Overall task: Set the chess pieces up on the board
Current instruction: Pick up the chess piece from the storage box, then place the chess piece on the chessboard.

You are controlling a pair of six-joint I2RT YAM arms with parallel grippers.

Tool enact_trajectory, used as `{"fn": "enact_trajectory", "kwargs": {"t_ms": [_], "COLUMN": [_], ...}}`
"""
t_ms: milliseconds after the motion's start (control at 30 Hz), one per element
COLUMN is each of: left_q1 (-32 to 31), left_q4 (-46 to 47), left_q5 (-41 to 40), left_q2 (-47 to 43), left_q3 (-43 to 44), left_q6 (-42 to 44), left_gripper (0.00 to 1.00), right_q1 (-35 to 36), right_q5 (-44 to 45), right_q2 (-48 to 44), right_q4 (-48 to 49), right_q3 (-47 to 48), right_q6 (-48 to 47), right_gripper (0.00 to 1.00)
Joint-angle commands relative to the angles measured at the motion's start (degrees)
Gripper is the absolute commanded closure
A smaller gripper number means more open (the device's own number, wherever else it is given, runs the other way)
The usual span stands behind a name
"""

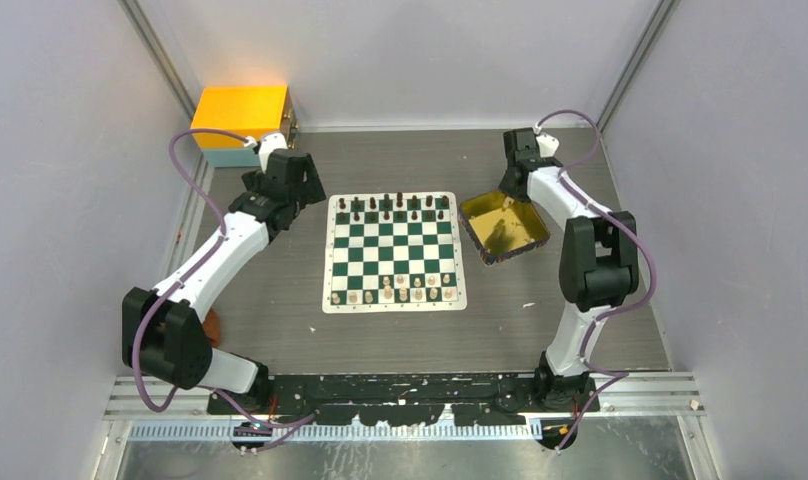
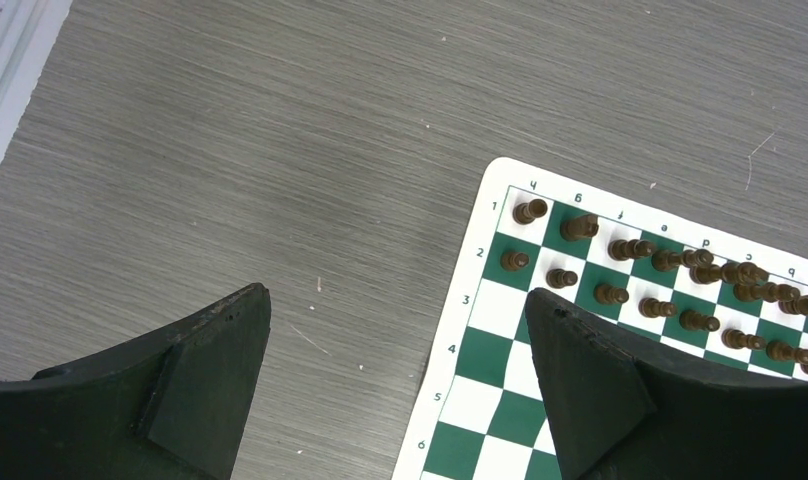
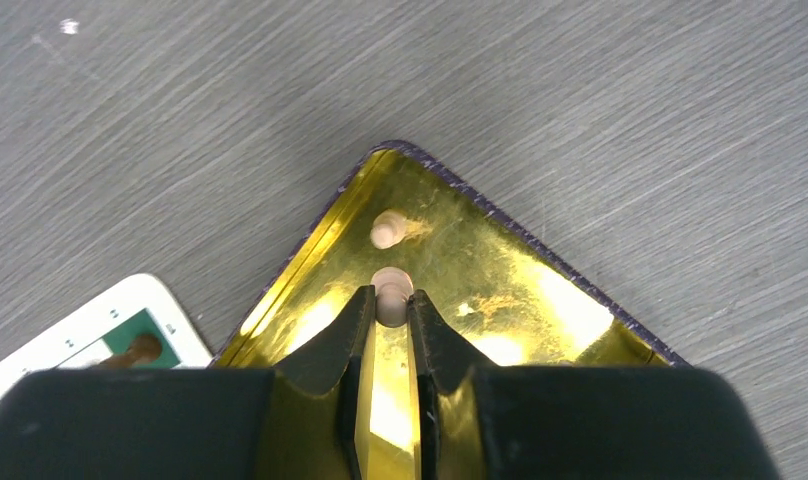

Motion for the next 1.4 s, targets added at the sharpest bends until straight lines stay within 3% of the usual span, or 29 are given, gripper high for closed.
{"fn": "enact_trajectory", "kwargs": {"t_ms": [0, 200, 633, 967, 1367], "left_q1": [0.33, 0.33, 0.36, 0.49, 1.02], "left_q4": [1.64, 0.77, -0.17, -0.23, -0.33], "left_q5": [-0.16, -0.68, -1.05, -1.39, -1.66], "left_q2": [-3.23, -4.88, -9.05, -10.46, -10.9], "left_q3": [1.66, 0.91, -2.31, -2.81, -3.17], "left_q6": [-1.12, -1.48, -2.31, -2.7, -2.71], "left_gripper": [0.02, 0.01, 0.01, 0.01, 0.01], "right_q1": [3.5, 14.2, 32.93, 41.82, 47.11], "right_q5": [-1.88, -2.57, -5.46, -5.87, -6.7], "right_q2": [-5.0, -6.31, -4.93, -0.06, 4.58], "right_q4": [0.66, -3.98, -10.54, -12.91, -13.12], "right_q3": [0.45, 4.23, 10.6, 14.79, 15.89], "right_q6": [-3.94, -10.25, -13.38, -14.16, -14.75], "right_gripper": [1.0, 1.0, 1.0, 1.0, 1.0]}}
